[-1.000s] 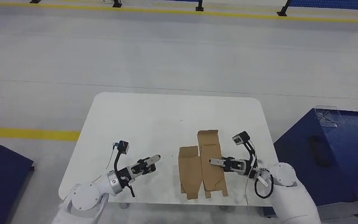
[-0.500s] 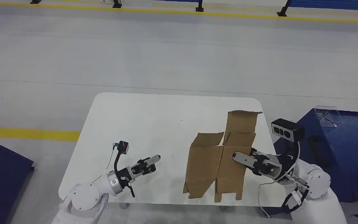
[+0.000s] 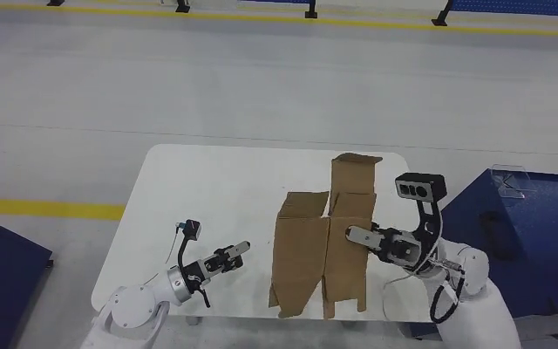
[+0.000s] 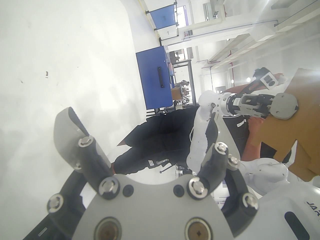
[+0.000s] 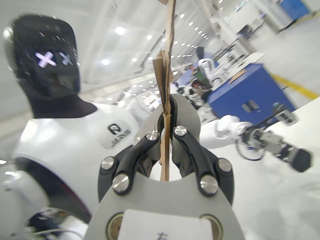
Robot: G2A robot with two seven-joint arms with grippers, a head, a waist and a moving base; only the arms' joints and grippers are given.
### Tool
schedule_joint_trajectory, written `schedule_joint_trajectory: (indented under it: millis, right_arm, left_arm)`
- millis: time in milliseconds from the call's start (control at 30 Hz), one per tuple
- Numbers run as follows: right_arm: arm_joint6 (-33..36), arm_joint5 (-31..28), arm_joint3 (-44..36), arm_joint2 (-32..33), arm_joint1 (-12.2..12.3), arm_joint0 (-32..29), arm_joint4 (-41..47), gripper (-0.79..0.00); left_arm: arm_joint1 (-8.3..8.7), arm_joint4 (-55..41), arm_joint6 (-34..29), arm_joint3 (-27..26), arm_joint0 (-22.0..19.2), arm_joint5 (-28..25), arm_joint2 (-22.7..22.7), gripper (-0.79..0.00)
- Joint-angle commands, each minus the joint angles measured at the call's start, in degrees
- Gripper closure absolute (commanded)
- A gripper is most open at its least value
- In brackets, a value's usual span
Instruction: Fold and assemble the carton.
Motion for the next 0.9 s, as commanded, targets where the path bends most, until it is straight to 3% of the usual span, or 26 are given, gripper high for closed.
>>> schedule_joint_trajectory:
  millis: [0,133,200,367,533,633,700,867]
  right_arm:
    - [7.39,13.98,5.90,-3.19,-0.15,2.82,14.38,0.000]
    - [12.57,36.48,13.75,-11.72,-0.99,8.44,25.08,0.000]
    - [11.22,40.83,15.27,-16.70,-1.61,10.28,28.08,0.000]
    - [-4.17,56.24,15.30,-31.96,-2.19,11.81,44.61,0.000]
    - [-19.05,71.11,15.38,-39.59,-2.52,12.81,68.45,0.000]
    - [-24.54,76.59,15.92,-39.28,-2.76,12.55,75.26,0.000]
    - [-24.54,76.59,15.30,-39.47,-2.98,12.08,76.09,0.000]
    - [-23.66,75.71,13.50,-35.54,-3.05,11.73,70.95,0.000]
  left_arm:
    - [0.00,-0.01,0.00,0.00,0.00,0.00,0.00,-0.785]
    - [0.00,-0.01,0.00,0.00,0.00,0.00,0.00,-0.785]
    - [0.00,-0.01,0.00,0.00,0.00,0.00,0.00,-0.785]
    - [0.00,-0.01,0.00,0.00,0.00,0.00,0.00,-0.785]
    - [0.00,-0.01,0.00,0.00,0.00,0.00,0.00,-0.785]
    - [0.00,-0.01,0.00,0.00,0.00,0.00,0.00,-0.785]
    - [0.00,-0.01,0.00,0.00,0.00,0.00,0.00,-0.785]
    - [0.00,-0.01,0.00,0.00,0.00,0.00,0.00,-0.785]
